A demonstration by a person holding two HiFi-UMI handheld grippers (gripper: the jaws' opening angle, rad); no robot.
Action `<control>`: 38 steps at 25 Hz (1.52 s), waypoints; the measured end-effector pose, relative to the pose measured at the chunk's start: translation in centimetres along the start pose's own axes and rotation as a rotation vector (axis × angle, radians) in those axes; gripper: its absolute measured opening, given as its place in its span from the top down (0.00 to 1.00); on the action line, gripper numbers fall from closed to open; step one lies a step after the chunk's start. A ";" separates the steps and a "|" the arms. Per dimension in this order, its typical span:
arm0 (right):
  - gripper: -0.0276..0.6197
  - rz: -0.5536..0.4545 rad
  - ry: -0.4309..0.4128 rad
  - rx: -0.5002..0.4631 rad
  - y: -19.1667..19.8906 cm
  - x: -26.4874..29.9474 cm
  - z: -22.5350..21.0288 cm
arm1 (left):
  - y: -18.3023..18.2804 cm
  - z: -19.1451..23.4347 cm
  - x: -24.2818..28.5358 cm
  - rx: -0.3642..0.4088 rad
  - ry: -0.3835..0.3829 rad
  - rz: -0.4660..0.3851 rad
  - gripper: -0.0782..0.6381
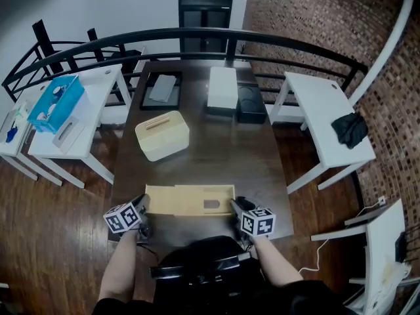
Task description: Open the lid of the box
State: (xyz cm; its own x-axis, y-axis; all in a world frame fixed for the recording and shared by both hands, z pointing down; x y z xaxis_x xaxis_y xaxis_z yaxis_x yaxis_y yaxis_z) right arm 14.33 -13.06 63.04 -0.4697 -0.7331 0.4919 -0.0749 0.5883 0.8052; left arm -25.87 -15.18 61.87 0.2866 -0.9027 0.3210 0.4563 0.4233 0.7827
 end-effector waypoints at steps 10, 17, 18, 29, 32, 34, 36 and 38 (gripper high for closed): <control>0.75 -0.006 0.000 0.005 -0.1 0.0 0.0 | -3.0 4.1 -2.2 -0.063 -0.083 -0.077 0.83; 0.75 -0.010 -0.008 0.009 -0.1 0.0 0.0 | -3.6 5.2 -2.6 -0.085 -0.114 -0.102 0.83; 0.75 -0.011 -0.008 0.010 -0.1 0.0 0.0 | -3.6 5.4 -2.7 -0.086 -0.117 -0.103 0.83; 0.75 -0.011 -0.018 0.011 -0.1 0.1 0.3 | -3.9 7.1 -3.3 -0.099 -0.163 -0.122 0.82; 0.75 -0.007 -0.006 0.010 0.0 0.2 0.0 | -3.7 7.2 -3.1 -0.110 -0.177 -0.129 0.82; 0.75 -0.009 -0.003 0.006 -0.2 0.2 0.0 | -3.6 7.3 -3.0 -0.113 -0.184 -0.132 0.82; 0.75 -0.011 -0.003 0.001 -0.4 0.0 0.3 | -3.4 7.4 -3.1 -0.116 -0.187 -0.134 0.82; 0.75 -0.016 0.001 -0.003 -0.2 -0.1 0.1 | -3.1 7.5 -3.1 -0.128 -0.188 -0.137 0.81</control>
State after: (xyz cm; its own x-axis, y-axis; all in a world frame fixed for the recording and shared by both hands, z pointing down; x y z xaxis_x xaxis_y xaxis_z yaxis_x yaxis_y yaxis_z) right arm 14.32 -13.09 62.83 -0.4674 -0.7427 0.4794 -0.0798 0.5756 0.8139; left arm -34.53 -14.27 62.43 0.0592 -0.9457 0.3195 0.5865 0.2919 0.7555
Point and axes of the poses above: the fingertips, and each gripper's own axes: x forward along the fingers, z to its left, y out of its underside, the point moved 5 cm from there along -x, backward along the fingers, and after that the axes turned 6 degrees about -z, right-handed, at the moved point
